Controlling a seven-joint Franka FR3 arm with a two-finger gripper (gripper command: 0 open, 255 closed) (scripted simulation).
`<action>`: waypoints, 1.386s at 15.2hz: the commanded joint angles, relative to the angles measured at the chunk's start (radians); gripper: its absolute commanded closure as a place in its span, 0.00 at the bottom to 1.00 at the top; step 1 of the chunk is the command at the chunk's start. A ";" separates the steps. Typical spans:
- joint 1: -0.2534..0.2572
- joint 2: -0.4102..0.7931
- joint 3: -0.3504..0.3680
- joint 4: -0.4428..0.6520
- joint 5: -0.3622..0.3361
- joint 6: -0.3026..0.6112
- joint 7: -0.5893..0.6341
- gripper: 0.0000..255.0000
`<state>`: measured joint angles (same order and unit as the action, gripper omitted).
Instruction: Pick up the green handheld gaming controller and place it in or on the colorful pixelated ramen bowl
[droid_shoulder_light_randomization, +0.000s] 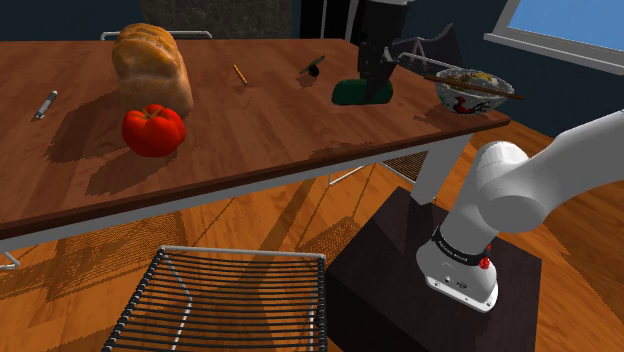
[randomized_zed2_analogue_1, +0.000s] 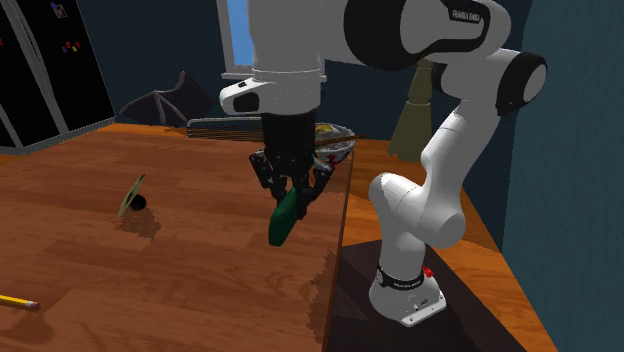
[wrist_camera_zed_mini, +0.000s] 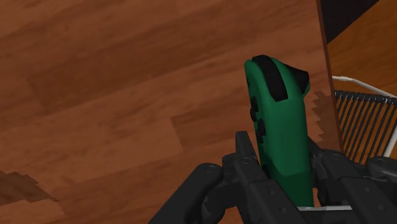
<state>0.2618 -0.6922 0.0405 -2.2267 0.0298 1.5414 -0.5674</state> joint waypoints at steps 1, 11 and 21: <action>0.000 0.008 0.000 0.035 0.000 -0.027 0.001 1.00; -0.001 0.061 -0.001 0.212 -0.002 -0.151 0.003 1.00; -0.006 0.096 -0.018 0.358 -0.013 -0.262 -0.015 1.00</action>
<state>0.2579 -0.5856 0.0319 -1.8633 0.0223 1.2840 -0.5705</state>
